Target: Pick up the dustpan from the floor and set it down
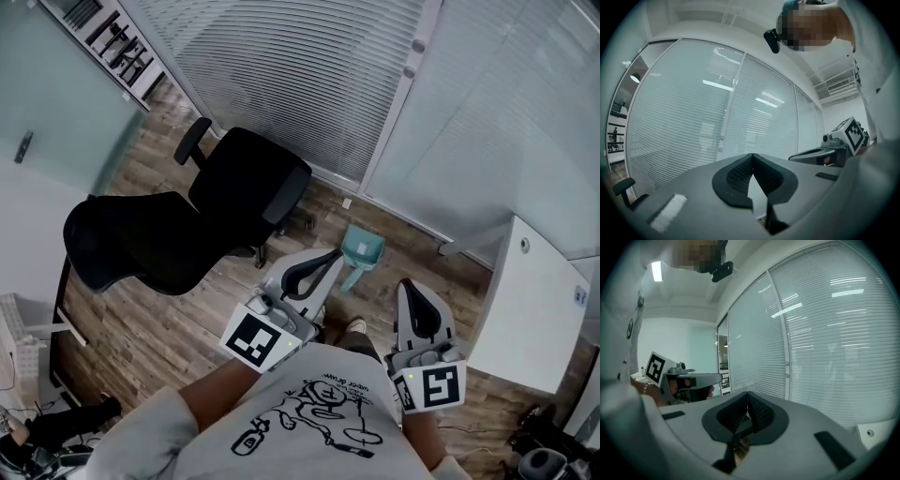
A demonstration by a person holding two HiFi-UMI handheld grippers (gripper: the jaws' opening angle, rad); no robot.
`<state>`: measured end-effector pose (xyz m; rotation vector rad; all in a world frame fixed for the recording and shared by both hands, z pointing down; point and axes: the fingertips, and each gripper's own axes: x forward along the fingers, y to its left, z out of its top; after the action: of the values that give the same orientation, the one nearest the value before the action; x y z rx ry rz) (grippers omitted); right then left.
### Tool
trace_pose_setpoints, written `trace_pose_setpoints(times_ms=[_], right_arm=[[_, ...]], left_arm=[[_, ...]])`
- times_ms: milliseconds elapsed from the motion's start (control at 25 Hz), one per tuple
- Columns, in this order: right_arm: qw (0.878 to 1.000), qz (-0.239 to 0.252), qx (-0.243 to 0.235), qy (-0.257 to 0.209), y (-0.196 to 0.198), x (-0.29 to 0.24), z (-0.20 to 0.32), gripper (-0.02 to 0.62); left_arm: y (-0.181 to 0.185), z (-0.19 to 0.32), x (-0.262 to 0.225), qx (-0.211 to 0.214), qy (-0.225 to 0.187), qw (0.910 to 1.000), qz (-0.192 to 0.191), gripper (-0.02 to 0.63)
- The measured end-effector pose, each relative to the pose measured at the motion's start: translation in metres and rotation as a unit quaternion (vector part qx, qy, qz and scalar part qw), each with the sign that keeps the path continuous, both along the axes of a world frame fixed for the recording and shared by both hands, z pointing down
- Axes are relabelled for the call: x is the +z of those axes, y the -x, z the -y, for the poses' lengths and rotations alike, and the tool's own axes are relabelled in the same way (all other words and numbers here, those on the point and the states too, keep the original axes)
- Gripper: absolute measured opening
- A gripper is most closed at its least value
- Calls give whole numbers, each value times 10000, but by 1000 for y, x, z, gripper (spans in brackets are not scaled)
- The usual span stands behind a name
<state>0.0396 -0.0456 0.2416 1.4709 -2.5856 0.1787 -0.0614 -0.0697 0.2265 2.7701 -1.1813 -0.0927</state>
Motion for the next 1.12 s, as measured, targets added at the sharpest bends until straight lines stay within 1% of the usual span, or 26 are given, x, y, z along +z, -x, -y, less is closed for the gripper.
trace_pose_setpoints(times_ms=[120,280,360,520,760,920,1120], right_arm=[[10000,-27,-61,-70,-16,-6,2,3],[9998,-31,-29,-186,-42,-15,2,3],[9998,-31,4,-205,-52,-17,0,3],[9998,20,33,-177,-66,-15,-1,3],[10000,53,-52,34,-64,1,-6,5],[9993,90,-214,302,-54,19,-8,5],[9976,167,-330,594,-44,43,-12,5]], left_arm=[[-17,0,-8,-27,-80,10000,-10,-2],[-37,-3,-16,-74,-151,9999,-5,-3],[-43,-5,-14,-119,-121,9999,-14,-2],[-53,-5,-6,-157,-29,9998,89,-3],[-51,-8,3,-235,90,9996,155,-3],[-45,-11,19,-242,232,9991,275,-3],[-40,-15,37,-262,358,9985,330,-2]])
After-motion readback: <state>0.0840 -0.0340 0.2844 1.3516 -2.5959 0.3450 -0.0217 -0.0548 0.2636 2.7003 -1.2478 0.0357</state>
